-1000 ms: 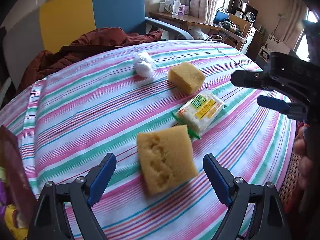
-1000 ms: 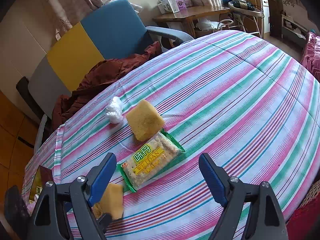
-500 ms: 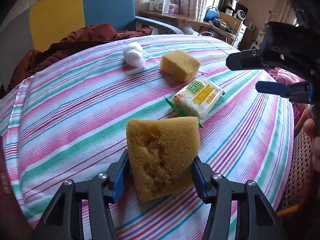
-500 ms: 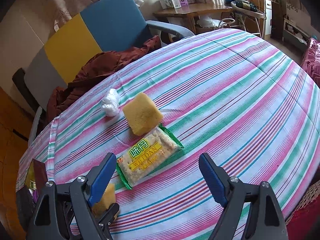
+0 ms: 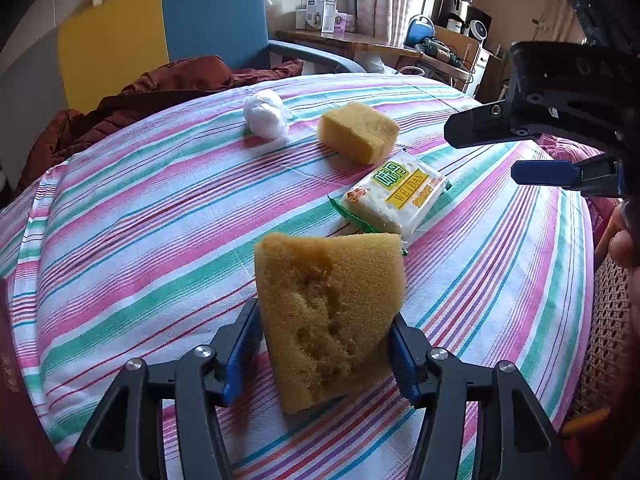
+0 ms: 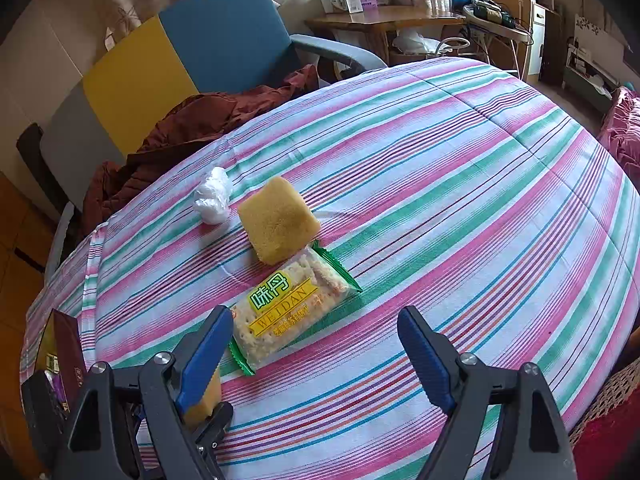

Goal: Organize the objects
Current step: 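Hold the sponge in left tool while right tool grasps the WEIDAN packet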

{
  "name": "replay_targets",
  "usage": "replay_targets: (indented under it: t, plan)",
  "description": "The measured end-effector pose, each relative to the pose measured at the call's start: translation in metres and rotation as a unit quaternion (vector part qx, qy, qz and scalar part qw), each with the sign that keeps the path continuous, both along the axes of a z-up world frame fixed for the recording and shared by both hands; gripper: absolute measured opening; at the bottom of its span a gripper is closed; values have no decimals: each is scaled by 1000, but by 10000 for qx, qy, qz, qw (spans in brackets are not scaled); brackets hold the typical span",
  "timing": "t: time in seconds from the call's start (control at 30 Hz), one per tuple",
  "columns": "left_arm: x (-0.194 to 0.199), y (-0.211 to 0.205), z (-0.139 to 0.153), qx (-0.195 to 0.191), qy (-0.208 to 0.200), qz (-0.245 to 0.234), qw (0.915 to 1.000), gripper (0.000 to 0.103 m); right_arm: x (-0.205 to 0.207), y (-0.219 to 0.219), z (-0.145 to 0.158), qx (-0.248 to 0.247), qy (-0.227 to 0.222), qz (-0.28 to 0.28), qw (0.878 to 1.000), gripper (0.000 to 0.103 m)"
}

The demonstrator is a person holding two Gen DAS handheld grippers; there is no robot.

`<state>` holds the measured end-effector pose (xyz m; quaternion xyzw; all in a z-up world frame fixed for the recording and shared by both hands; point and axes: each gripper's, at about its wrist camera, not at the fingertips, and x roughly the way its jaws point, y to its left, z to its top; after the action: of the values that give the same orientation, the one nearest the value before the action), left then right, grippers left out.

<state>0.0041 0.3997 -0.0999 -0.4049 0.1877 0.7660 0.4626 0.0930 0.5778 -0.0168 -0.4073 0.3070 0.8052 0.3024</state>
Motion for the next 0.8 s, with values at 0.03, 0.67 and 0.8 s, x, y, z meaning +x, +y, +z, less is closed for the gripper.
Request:
replay_targets:
  t: [0.03,0.67,0.8]
  plan:
    - [0,1,0,2,26,3,10000,61,0,0,0,2,-4,4,10000,86]
    - [10,-3,-1,96,236,74,9996,62,-9,-4,-10,0,-342,139,9993,86]
    - [11,-3,-1,110,248,71,9996,63,-12,-4,-14,-18,-486,154,9987,86]
